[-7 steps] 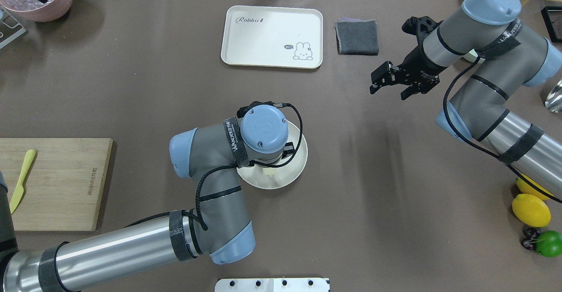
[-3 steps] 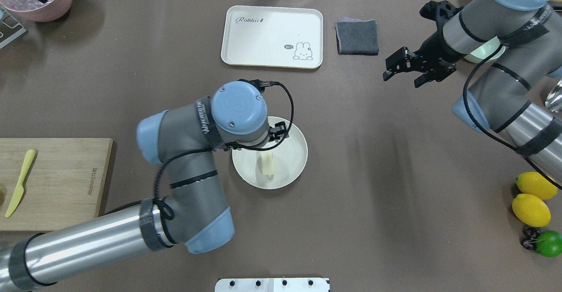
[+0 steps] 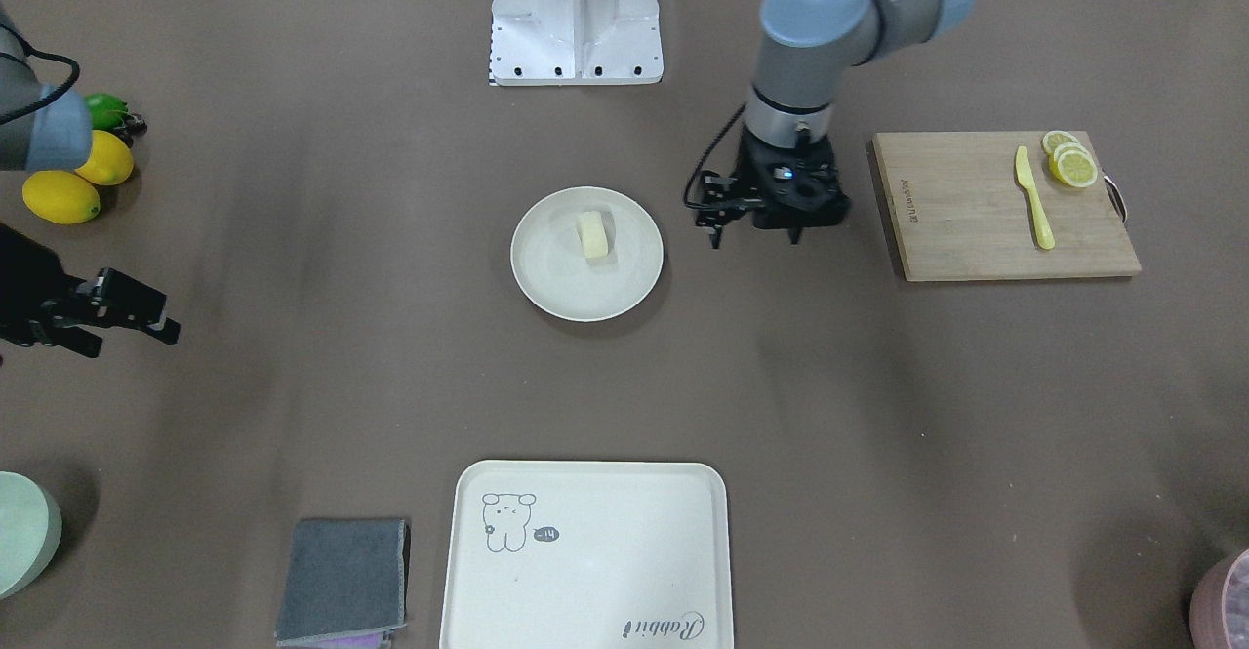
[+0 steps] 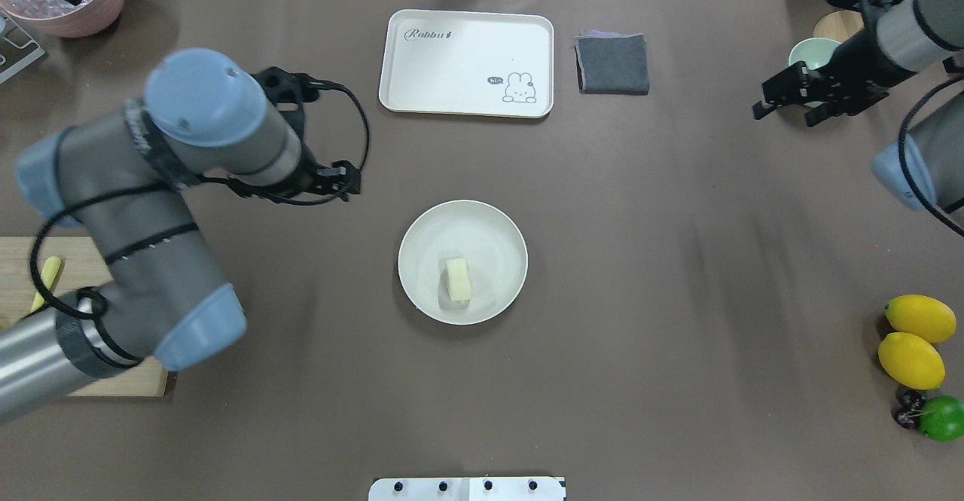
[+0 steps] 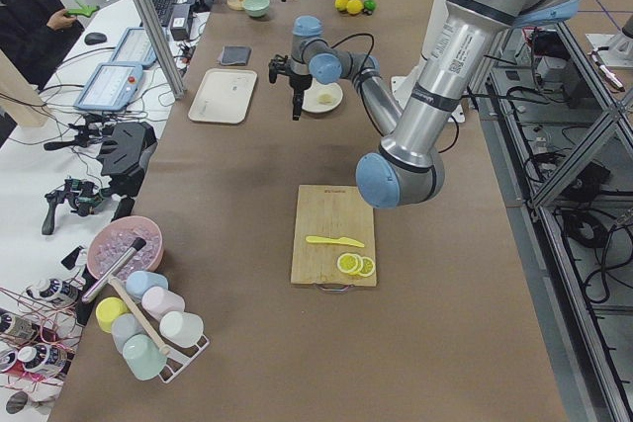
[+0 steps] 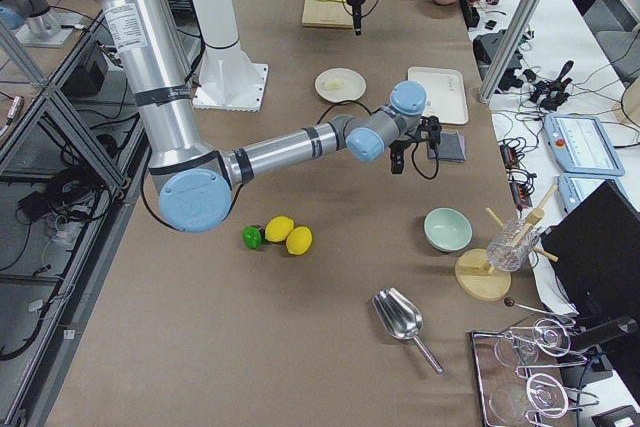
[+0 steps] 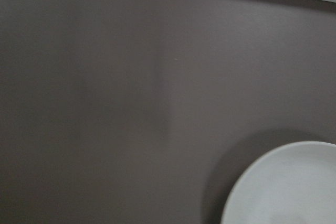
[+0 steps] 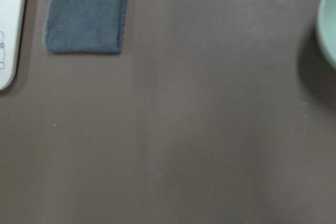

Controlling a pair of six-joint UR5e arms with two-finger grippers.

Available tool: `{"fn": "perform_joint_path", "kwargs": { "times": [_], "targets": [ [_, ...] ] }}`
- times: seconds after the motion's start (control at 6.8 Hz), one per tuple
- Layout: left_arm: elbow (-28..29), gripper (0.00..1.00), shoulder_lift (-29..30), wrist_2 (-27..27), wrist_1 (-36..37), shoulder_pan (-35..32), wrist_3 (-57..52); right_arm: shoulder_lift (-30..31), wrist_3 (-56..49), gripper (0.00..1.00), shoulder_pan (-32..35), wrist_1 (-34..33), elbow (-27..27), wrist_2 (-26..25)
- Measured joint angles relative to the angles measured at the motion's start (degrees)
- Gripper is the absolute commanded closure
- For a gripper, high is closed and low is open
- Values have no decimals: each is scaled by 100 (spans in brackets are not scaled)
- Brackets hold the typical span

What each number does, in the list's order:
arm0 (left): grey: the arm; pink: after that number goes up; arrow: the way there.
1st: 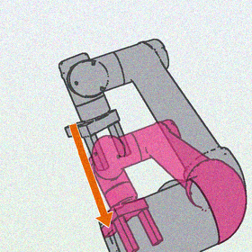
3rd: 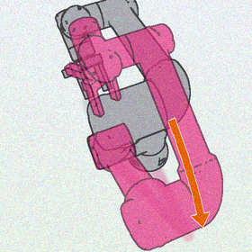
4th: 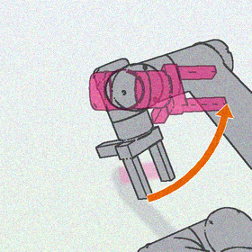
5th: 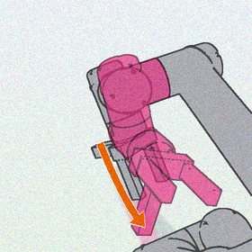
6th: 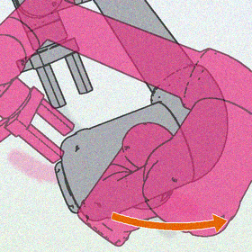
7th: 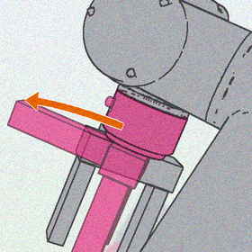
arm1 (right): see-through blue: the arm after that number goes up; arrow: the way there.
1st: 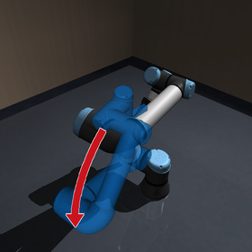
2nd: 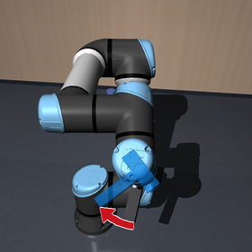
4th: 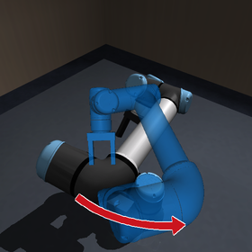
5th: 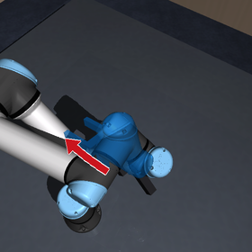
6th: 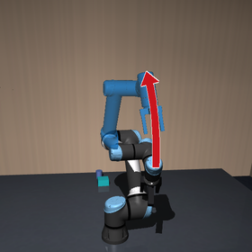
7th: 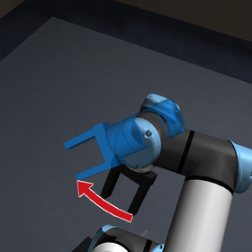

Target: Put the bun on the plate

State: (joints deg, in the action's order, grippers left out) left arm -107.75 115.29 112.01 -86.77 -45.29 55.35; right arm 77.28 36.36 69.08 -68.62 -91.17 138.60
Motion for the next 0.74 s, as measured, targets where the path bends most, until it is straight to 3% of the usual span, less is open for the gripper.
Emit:
{"fn": "perform_joint_path", "kwargs": {
  "times": [0.29,0.44,0.74],
  "targets": [
    [-305,2,-1558,1189,-23,-1703,-2551,752,-1586,0,847,-261,-26,199],
    [-347,2,-2251,1433,-38,-2438,-3913,1061,-2212,0,1202,-431,-3,220],
    [-185,2,-2913,1551,-77,-3408,-5752,1310,-3920,0,1979,-1489,8,28]
  ]
}}
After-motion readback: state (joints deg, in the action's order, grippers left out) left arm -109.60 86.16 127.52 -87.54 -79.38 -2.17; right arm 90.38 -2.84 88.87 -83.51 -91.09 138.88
